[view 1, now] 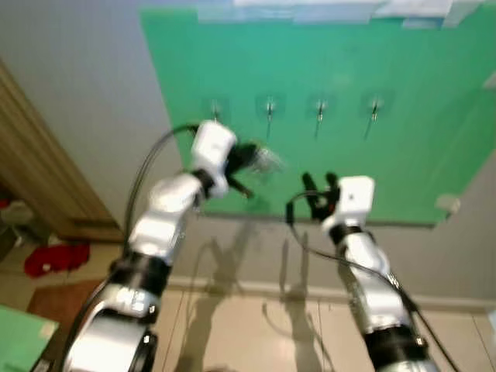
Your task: Hang keys on a hook
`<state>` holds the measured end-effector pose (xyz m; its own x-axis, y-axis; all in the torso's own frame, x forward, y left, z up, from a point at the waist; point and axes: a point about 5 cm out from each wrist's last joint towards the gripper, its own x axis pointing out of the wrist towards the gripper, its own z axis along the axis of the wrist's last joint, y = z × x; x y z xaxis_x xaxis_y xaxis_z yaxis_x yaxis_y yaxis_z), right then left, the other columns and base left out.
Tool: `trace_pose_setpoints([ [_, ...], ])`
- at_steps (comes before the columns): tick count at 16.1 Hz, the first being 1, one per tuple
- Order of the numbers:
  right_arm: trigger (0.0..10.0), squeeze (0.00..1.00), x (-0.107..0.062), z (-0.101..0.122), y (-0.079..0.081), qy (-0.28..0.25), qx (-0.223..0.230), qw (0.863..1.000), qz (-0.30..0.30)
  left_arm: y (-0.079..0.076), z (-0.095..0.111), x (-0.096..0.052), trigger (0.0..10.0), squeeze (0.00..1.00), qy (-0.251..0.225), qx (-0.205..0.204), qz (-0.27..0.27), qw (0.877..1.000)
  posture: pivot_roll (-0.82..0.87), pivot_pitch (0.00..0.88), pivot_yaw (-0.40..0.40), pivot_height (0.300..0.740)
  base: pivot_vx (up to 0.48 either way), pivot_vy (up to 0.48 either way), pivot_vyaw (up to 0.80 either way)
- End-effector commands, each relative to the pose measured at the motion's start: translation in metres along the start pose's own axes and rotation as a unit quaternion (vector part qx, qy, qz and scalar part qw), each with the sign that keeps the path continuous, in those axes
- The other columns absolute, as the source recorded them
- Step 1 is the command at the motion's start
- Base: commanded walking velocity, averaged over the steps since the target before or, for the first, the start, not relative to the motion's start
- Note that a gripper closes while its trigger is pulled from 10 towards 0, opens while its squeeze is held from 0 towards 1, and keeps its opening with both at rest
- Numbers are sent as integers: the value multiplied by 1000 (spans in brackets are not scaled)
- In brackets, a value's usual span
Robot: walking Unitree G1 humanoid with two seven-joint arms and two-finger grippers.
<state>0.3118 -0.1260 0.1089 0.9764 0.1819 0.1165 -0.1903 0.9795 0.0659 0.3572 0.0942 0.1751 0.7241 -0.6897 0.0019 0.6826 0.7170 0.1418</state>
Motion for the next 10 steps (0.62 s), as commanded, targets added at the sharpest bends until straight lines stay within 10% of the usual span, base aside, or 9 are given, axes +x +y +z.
trace_pose_setpoints([
  [1,10000,0,4,3,7,-4,6,1000,10,9,-1,-2,0,0,18,2,0,1000,-139,0,98,707,0,0,0],
  [10,10000,0,1,3,6,-5,1,1000,3,8,5,19,0,0,34,-12,-82,996,-181,0,136,707,0,0,0],
])
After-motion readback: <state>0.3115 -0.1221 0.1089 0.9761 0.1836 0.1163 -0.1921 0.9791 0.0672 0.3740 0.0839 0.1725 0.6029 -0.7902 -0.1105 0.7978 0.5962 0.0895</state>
